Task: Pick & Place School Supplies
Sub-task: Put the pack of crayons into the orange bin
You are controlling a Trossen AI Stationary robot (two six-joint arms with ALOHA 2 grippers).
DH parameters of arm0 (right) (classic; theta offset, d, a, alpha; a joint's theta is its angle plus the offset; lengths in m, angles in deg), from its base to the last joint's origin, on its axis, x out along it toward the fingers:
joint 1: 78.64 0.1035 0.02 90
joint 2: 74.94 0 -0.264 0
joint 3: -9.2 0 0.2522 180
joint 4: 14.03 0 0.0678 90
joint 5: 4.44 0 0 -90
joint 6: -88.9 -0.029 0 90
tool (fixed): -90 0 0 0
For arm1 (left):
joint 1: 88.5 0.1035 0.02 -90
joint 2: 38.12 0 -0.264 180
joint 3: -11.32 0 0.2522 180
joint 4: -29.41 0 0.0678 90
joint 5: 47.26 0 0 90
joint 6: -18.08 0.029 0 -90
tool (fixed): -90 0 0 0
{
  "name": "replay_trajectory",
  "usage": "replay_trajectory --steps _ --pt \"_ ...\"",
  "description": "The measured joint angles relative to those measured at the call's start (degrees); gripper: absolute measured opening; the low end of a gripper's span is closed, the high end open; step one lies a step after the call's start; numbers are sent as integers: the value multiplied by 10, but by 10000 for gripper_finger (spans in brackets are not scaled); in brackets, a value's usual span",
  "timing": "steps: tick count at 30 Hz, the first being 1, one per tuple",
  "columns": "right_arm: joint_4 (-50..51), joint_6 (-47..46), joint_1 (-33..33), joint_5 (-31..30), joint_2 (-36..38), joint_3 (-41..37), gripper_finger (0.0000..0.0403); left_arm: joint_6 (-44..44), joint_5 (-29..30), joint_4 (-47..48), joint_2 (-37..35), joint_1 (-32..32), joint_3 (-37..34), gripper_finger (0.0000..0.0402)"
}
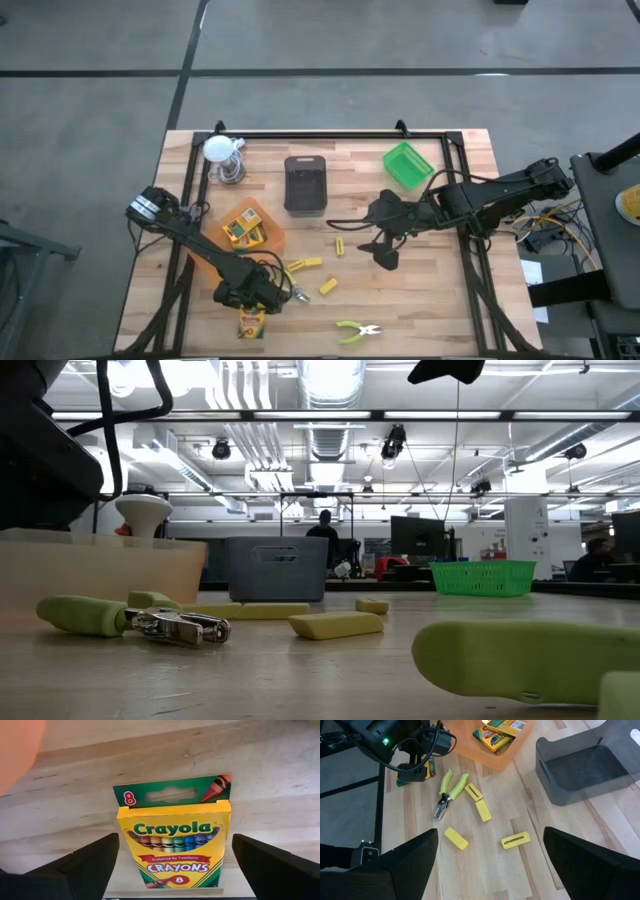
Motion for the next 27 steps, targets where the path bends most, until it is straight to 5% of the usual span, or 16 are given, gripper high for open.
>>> replay_trajectory --steps 27 --pt "0 0 0 0 0 0 354 -39 23 4 -1 -13 -8 399"
